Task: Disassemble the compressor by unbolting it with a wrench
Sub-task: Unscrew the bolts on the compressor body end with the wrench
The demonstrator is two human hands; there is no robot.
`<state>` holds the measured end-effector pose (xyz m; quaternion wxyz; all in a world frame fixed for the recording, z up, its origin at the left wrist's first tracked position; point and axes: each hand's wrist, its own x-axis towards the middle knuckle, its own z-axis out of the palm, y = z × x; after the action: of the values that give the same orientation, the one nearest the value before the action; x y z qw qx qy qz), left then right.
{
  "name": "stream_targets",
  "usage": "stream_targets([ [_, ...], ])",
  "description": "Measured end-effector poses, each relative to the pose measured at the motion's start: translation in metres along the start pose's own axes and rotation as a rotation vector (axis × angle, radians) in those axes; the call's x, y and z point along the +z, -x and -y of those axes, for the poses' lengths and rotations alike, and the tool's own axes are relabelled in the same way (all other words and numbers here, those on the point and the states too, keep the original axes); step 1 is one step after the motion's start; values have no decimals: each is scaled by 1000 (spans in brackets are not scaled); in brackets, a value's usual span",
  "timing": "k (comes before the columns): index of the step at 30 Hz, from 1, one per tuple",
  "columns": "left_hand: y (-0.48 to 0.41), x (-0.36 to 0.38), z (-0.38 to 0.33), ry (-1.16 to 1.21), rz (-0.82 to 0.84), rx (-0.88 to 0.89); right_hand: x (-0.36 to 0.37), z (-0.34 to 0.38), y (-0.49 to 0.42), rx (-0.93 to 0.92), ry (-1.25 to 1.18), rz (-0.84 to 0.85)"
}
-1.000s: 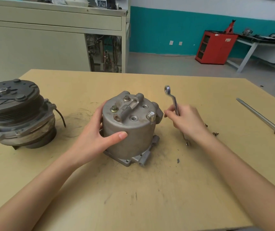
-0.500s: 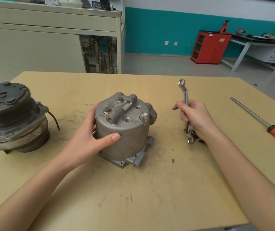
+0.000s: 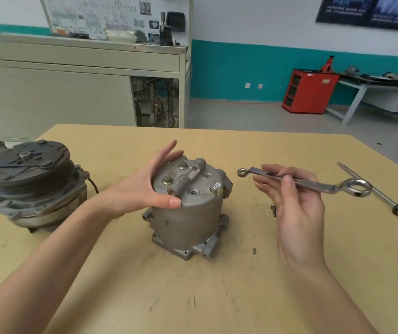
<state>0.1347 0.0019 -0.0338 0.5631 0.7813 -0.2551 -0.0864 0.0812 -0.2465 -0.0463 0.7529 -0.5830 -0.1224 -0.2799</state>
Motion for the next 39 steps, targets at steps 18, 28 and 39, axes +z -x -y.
stream_targets([
  [18,4,38,-48,-616,183,-86,10,29,44,-264,-27,45],
  [28,0,55,-41,-669,-23,-9,3,11,65,-276,11,100],
  [39,47,98,-37,-1054,-460,251,-2,6,57,-149,-112,57],
])
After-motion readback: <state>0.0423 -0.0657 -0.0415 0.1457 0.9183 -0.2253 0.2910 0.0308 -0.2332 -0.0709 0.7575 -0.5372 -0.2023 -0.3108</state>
